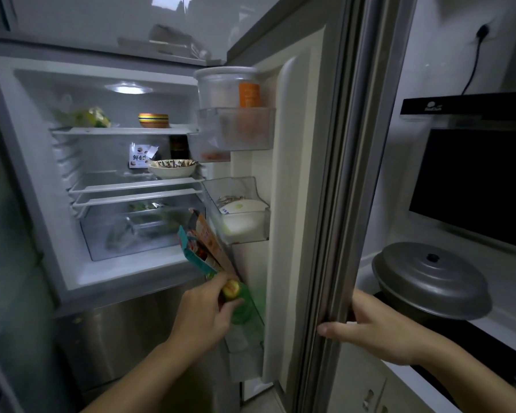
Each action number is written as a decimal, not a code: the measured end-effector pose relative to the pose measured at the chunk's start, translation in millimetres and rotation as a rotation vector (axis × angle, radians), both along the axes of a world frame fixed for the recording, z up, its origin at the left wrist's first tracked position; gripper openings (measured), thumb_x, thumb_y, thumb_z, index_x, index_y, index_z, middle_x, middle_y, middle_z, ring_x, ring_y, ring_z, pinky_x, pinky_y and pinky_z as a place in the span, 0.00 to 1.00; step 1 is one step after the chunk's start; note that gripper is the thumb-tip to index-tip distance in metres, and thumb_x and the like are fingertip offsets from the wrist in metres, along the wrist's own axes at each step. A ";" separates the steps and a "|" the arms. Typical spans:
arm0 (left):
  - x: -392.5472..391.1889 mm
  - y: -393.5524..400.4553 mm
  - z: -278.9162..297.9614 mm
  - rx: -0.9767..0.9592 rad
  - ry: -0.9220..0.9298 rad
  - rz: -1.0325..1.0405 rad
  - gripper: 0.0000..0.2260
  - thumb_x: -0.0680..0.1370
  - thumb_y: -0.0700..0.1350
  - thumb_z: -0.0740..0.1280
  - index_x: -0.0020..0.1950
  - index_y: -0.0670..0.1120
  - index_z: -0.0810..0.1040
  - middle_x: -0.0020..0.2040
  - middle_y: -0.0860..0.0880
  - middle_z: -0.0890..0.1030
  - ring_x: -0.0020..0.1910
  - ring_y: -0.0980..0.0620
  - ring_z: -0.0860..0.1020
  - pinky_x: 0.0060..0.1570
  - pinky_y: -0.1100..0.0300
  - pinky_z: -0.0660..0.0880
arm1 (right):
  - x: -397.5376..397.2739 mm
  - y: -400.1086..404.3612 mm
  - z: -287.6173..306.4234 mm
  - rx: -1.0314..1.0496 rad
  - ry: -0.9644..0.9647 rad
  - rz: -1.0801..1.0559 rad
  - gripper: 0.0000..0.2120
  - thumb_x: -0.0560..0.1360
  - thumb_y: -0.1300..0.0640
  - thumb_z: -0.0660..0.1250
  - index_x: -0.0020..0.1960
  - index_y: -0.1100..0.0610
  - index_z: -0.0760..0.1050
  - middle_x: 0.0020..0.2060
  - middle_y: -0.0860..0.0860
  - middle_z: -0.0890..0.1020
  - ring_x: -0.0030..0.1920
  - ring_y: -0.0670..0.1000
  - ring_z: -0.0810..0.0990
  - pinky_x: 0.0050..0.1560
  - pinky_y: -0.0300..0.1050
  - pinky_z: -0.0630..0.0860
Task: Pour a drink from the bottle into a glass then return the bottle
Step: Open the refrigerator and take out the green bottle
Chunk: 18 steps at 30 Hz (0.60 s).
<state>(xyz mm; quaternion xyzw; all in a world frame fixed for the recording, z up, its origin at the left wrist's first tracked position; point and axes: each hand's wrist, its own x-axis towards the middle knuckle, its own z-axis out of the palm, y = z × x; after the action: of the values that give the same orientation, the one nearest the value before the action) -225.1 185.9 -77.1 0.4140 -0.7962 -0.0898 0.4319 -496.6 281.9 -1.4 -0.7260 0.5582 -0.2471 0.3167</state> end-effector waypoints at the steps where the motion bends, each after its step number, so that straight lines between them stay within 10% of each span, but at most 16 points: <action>1: -0.1 -1.3 3.0 0.035 0.056 0.011 0.10 0.73 0.42 0.75 0.52 0.48 0.79 0.44 0.53 0.83 0.40 0.58 0.80 0.41 0.60 0.80 | 0.5 0.4 0.5 0.009 -0.009 0.003 0.10 0.76 0.56 0.71 0.56 0.51 0.74 0.50 0.48 0.80 0.51 0.39 0.80 0.52 0.34 0.77; 9: 3.8 8.7 22.7 0.070 0.273 -0.037 0.09 0.73 0.38 0.74 0.50 0.45 0.78 0.45 0.53 0.82 0.46 0.57 0.82 0.43 0.67 0.80 | 4.8 3.7 1.4 0.044 -0.059 -0.013 0.11 0.76 0.60 0.71 0.56 0.54 0.73 0.48 0.50 0.79 0.44 0.38 0.80 0.47 0.34 0.77; 18: 8.5 39.7 49.8 0.101 0.433 -0.027 0.06 0.72 0.43 0.74 0.45 0.50 0.78 0.41 0.51 0.83 0.28 0.53 0.81 0.29 0.65 0.79 | 9.6 6.5 0.0 0.075 -0.079 -0.004 0.11 0.76 0.62 0.70 0.57 0.54 0.73 0.49 0.50 0.80 0.44 0.40 0.81 0.48 0.39 0.79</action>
<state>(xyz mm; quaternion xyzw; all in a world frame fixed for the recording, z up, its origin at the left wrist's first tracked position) -216.6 225.6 -27.3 0.3955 -0.6848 -0.2222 0.5703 -487.0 288.4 -1.4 -0.7021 0.5556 -0.2550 0.3651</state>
